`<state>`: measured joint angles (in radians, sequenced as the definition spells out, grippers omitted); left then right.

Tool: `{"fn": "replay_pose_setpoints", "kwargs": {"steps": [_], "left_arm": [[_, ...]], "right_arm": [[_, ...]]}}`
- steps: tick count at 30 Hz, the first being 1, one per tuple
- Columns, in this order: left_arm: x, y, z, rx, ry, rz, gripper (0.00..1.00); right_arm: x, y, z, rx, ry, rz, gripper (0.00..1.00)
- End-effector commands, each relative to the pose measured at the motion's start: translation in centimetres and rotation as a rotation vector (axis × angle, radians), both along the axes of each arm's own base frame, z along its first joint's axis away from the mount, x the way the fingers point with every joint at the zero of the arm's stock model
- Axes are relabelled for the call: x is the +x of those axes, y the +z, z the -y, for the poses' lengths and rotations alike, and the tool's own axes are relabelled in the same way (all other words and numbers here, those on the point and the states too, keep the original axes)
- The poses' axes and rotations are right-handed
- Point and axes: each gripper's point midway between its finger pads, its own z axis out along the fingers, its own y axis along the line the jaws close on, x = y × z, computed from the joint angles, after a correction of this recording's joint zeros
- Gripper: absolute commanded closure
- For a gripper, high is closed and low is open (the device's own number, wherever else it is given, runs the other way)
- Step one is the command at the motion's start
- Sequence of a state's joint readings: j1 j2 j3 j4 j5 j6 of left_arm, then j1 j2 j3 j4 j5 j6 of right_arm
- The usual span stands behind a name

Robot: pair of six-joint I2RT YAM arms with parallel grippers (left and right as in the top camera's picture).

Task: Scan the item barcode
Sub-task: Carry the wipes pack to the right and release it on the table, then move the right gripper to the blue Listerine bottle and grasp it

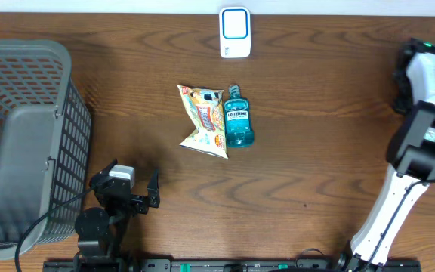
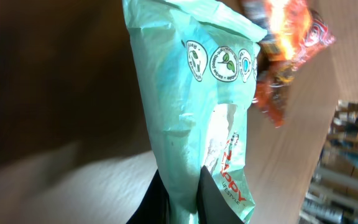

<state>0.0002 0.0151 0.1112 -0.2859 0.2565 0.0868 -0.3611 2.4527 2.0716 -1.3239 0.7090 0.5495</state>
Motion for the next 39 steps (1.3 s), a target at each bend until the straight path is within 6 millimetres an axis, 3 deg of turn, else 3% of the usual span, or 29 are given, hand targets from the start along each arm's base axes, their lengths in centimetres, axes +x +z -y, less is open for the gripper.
{"fn": "replay_pose_setpoints", "kwargs": {"steps": [1, 2, 3, 4, 7, 10, 18, 22, 24, 27, 33, 36, 39], "left_arm": [[-0.1, -1.1, 0.0, 0.011, -0.004, -0.029, 0.02], [-0.1, -1.1, 0.0, 0.011, -0.004, -0.029, 0.02], [-0.1, -1.1, 0.0, 0.011, -0.004, -0.029, 0.02], [-0.1, -1.1, 0.0, 0.011, -0.004, -0.029, 0.02], [-0.1, -1.1, 0.0, 0.011, -0.004, -0.029, 0.02], [-0.1, -1.1, 0.0, 0.011, -0.004, -0.029, 0.02], [-0.1, -1.1, 0.0, 0.011, -0.003, -0.029, 0.02], [-0.1, -1.1, 0.0, 0.011, -0.004, -0.029, 0.02], [-0.1, -1.1, 0.0, 0.011, -0.004, -0.029, 0.02], [-0.1, -1.1, 0.0, 0.011, -0.004, -0.029, 0.02], [-0.1, -1.1, 0.0, 0.011, -0.004, -0.029, 0.02], [-0.1, -1.1, 0.0, 0.011, -0.004, -0.029, 0.02], [-0.1, -1.1, 0.0, 0.011, -0.003, -0.029, 0.02]], "right_arm": [[-1.2, 0.8, 1.7, -0.018, -0.069, 0.025, 0.93], [-1.4, 0.7, 1.7, 0.005, -0.081, 0.035, 0.68], [-1.3, 0.5, 1.5, 0.041, -0.093, 0.055, 0.31], [-1.3, 0.5, 1.2, 0.066, -0.101, 0.075, 0.01], [-1.1, 2.0, 1.1, 0.068, -0.104, 0.113, 0.01], [-1.2, 4.7, 0.9, 0.032, -0.146, 0.184, 0.01], [-0.9, 13.4, -1.5, -0.03, -0.135, 0.383, 0.01], [-2.8, 16.9, -1.4, -0.15, -0.225, 0.45, 0.01], [-3.1, 17.2, -1.5, -0.15, -0.234, 0.457, 0.01], [-2.5, 16.2, -3.1, -0.058, -0.214, 0.446, 0.01], [0.6, 14.2, -9.1, 0.212, -0.069, 0.456, 0.01], [2.1, 14.2, -12.9, 0.243, 0.046, 0.435, 0.01], [4.0, 14.0, -18.6, 0.315, 0.218, 0.419, 0.01]]}}
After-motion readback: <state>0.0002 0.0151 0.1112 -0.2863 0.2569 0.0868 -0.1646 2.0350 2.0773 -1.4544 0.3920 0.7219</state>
